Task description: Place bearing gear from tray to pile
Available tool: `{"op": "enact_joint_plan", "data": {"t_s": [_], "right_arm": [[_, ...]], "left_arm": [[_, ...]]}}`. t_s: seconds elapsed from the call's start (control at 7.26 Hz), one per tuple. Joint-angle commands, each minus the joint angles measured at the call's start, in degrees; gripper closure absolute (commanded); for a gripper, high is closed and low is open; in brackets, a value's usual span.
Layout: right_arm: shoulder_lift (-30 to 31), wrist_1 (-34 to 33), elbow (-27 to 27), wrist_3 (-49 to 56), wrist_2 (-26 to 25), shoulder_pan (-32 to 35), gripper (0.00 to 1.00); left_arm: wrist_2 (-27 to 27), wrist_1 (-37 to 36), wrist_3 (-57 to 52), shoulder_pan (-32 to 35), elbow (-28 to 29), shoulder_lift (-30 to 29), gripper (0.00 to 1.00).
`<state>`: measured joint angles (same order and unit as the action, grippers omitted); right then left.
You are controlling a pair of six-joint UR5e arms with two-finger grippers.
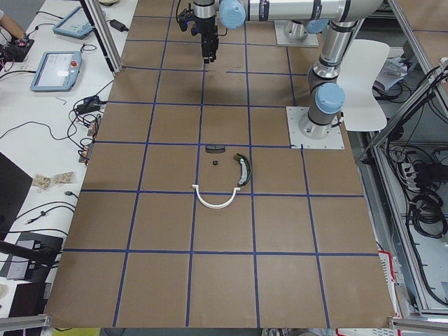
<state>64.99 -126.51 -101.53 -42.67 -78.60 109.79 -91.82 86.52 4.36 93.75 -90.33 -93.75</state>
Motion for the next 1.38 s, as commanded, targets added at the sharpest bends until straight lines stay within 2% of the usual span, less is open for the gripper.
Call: {"op": "enact_joint_plan", "data": {"t_s": [0.0,0.14,0.28,0.41,0.69,0.96,1.24], "right_arm": [[-2.1,-2.2,0.0,-1.4,1.5,3.7,0.97],[-1.9,-2.0,0.0,-2.3,1.6,3.9,0.83],[-2.1,-2.1,-0.1,-3.8,1.3,3.9,0.06],[-1.4,-2.0,0.4,-3.6,1.5,3.8,0.0],[0.2,-2.1,0.9,-2.6,0.9,1.7,0.0],[2.0,-0.2,1.1,7.3,-1.7,-6.4,0.0],[4.6,0.6,1.2,16.4,-1.7,-15.9,0.0]], "left_arm": [[1.2,0.5,0.2,0.5,-0.2,0.5,0.0],[1.1,1.0,0.2,0.5,-0.2,0.4,0.0],[1.1,1.0,0.2,0.5,-0.3,0.3,0.0],[1.1,1.0,0.2,0.5,-0.3,0.3,0.0],[1.1,1.1,0.3,0.5,-0.3,0.1,0.0],[1.9,-0.1,5.2,1.3,-4.2,-1.0,0.0],[1.9,-7.3,11.3,6.9,-7.5,-3.9,0.0]]}}
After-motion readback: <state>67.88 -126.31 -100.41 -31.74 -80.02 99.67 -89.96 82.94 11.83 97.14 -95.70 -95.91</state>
